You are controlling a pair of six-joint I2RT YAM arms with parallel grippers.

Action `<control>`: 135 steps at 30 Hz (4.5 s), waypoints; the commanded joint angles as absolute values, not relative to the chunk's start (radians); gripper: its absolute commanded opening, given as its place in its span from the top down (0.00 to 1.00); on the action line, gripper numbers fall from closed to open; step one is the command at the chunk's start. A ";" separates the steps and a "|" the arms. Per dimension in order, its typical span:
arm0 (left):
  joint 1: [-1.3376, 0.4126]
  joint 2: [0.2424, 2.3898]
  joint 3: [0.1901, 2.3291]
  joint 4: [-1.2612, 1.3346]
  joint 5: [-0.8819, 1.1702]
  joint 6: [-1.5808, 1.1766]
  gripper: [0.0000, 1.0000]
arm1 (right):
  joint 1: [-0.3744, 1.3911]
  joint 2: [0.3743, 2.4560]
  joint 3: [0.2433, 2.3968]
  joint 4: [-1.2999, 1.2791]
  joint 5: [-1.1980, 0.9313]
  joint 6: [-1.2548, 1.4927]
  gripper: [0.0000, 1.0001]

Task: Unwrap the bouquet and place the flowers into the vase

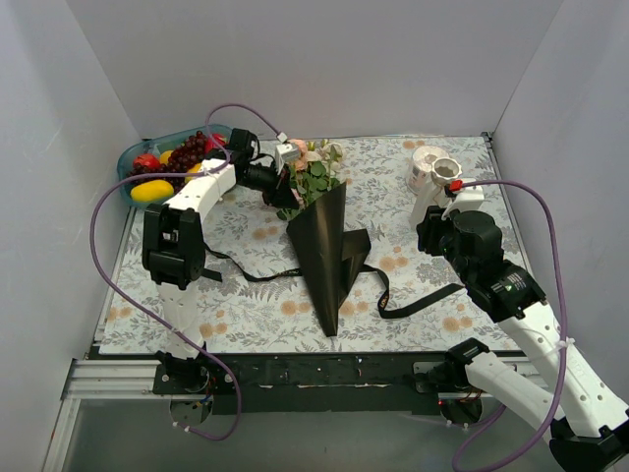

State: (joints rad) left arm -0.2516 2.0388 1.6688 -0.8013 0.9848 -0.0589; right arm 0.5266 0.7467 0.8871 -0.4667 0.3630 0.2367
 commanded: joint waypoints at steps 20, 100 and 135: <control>-0.206 2.048 1.672 -0.939 1.081 0.041 0.49 | 0.528 0.687 0.874 -0.430 0.357 0.232 0.49; -0.198 1.934 1.591 -0.876 1.124 -0.098 0.27 | 0.529 0.687 0.859 -0.425 0.316 0.247 0.47; -0.303 1.939 1.762 -1.170 1.239 0.008 0.87 | 0.528 0.680 0.893 -0.442 0.333 0.258 0.53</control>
